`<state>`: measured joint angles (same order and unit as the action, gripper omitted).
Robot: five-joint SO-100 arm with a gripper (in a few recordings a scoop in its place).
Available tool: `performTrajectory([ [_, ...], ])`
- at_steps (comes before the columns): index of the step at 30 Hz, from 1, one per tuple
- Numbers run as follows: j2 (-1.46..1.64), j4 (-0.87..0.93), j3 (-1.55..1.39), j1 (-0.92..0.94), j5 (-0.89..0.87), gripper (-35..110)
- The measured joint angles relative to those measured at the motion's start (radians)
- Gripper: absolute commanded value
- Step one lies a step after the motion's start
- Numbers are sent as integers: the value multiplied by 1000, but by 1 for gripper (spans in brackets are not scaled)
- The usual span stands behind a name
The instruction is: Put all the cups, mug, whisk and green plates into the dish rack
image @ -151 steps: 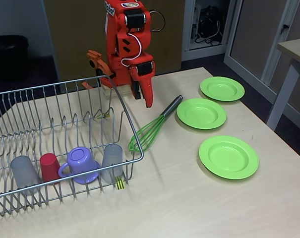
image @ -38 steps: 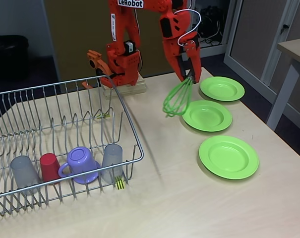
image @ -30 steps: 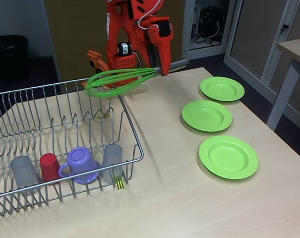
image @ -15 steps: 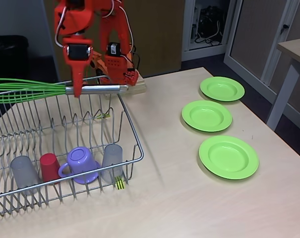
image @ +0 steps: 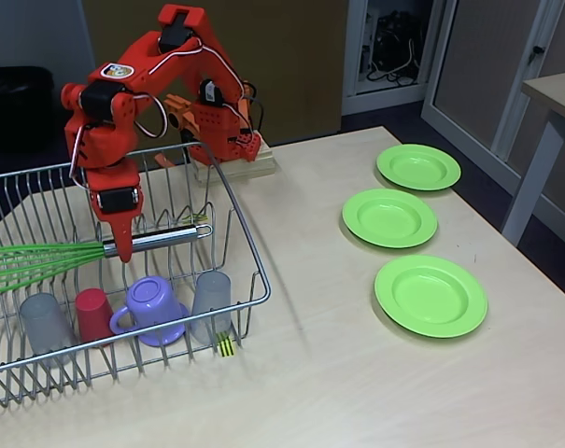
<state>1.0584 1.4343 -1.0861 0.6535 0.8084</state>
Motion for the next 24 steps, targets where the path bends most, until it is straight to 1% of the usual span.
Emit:
performTrajectory([
  [4,-104,-14,57,-2,0,2],
  [12,-183,-37,87,-9,-31,25],
  [15,-183,-31,87,-14,-38,29],
  [24,-158,-29,44,-41,-67,28],
])
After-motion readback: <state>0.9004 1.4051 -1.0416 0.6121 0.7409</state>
